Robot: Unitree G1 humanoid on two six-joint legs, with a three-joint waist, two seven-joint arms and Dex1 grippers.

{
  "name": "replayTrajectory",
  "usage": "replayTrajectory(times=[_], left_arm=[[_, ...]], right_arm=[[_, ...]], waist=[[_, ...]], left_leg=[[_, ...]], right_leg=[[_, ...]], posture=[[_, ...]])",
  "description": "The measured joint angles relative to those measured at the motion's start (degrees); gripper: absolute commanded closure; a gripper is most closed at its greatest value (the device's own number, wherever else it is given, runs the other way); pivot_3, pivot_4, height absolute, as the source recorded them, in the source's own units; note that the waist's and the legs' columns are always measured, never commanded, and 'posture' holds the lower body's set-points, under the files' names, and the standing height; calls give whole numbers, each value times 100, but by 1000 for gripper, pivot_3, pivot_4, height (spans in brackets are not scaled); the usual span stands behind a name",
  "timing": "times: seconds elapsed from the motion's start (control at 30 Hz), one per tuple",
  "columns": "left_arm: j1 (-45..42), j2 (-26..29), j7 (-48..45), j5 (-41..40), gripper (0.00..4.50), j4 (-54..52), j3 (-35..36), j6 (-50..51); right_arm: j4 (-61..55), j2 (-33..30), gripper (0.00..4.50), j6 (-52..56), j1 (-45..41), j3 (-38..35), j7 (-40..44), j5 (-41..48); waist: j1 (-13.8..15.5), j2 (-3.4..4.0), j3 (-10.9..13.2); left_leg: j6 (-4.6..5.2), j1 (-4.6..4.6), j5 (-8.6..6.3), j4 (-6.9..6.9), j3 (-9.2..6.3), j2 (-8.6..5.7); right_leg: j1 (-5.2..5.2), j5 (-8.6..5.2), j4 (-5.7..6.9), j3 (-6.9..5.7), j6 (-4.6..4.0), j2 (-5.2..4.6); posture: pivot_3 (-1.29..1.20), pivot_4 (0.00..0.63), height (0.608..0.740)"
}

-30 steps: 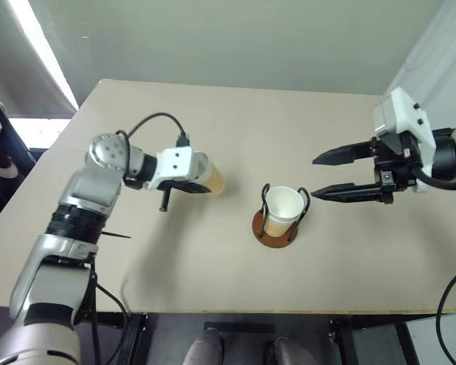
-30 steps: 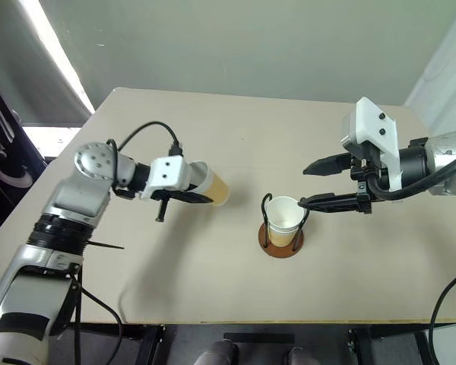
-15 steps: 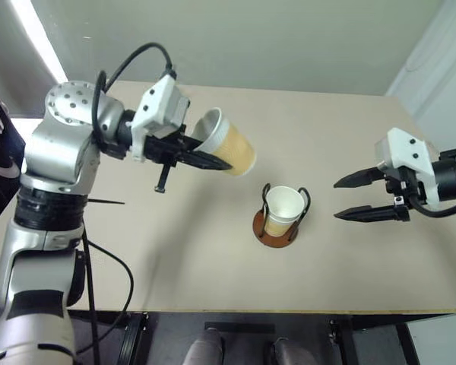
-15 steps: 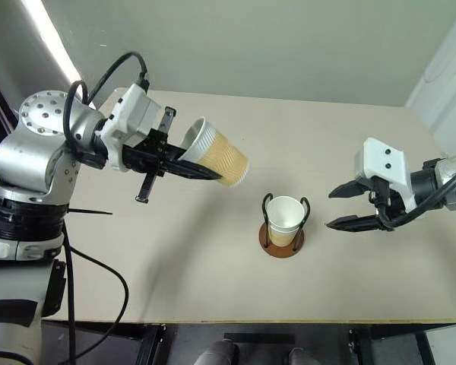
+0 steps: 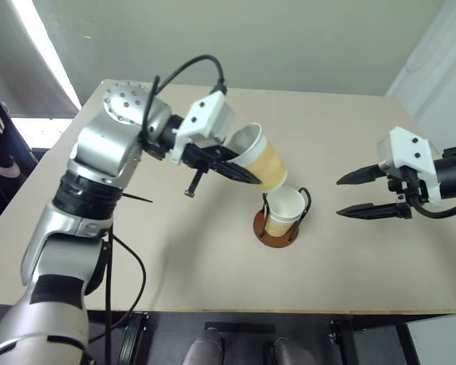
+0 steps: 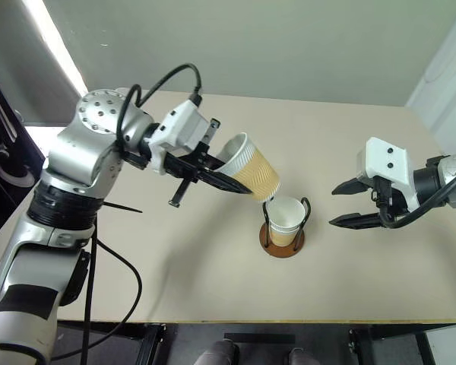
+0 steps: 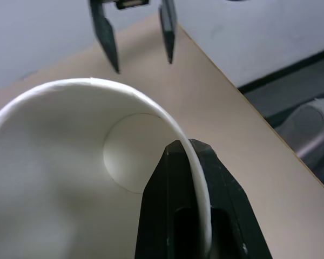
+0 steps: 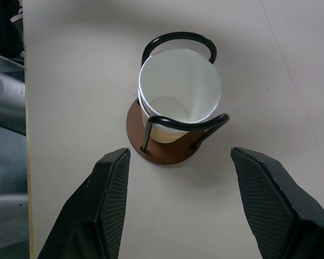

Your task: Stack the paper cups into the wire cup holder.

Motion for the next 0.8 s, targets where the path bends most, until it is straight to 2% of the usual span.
replayTrajectory(times=[0.5,0.8], left_arm=[[-764,-564,-6,425,4464,1320,-1410,-1483],[-977,-760,-8,490,4464,1626,-1722,-1917]], right_arm=[[-89,66,1492,64,28,-18,-121,19],[-101,75,1492,63,27,-18,-174,11]], waist=[[23,0,0],[37,0,0]], left_leg=[[7,-14,-4,5,2,0],[11,-22,-6,5,4,0]], right_leg=[[0,6,2,0,10,0],[-2,7,-1,0,15,0]], posture=[[0,150,740],[0,150,740]])
